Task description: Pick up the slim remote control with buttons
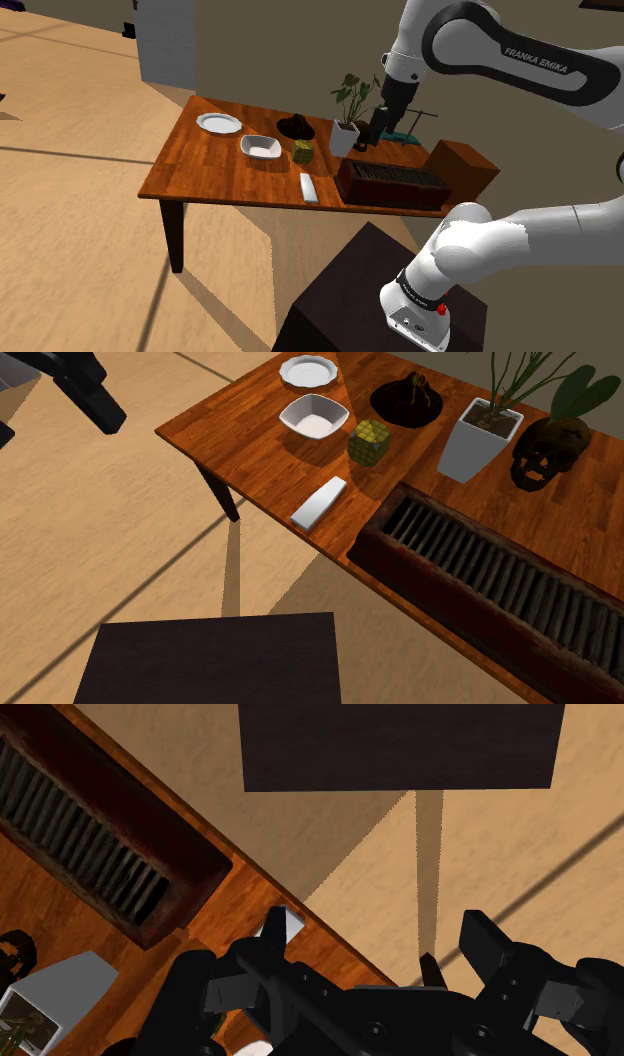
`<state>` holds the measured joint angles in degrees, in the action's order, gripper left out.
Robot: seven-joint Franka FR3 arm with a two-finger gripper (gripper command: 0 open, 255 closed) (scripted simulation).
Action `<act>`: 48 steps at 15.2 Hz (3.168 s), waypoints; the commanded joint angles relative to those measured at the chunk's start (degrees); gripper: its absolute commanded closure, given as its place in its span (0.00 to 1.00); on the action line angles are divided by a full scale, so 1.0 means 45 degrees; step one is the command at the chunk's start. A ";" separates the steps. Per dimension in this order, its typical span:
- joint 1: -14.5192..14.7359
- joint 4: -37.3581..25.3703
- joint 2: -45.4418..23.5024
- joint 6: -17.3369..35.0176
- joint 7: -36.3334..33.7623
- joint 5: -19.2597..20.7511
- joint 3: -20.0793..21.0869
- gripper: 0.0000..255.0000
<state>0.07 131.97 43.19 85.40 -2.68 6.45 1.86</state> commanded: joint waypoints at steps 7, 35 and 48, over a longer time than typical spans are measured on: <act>-0.0500 0.1050 -0.1490 0.2624 -0.0736 0.0069 -0.0396 0.00; -0.2472 -0.1836 -1.3477 1.2121 -0.2476 -0.1525 -0.2113 0.00; -0.3679 -0.5682 -1.8528 1.3385 -0.2487 -0.3007 -0.1884 0.00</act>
<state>-16.38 106.73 -39.47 145.19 -13.89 -6.94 -6.72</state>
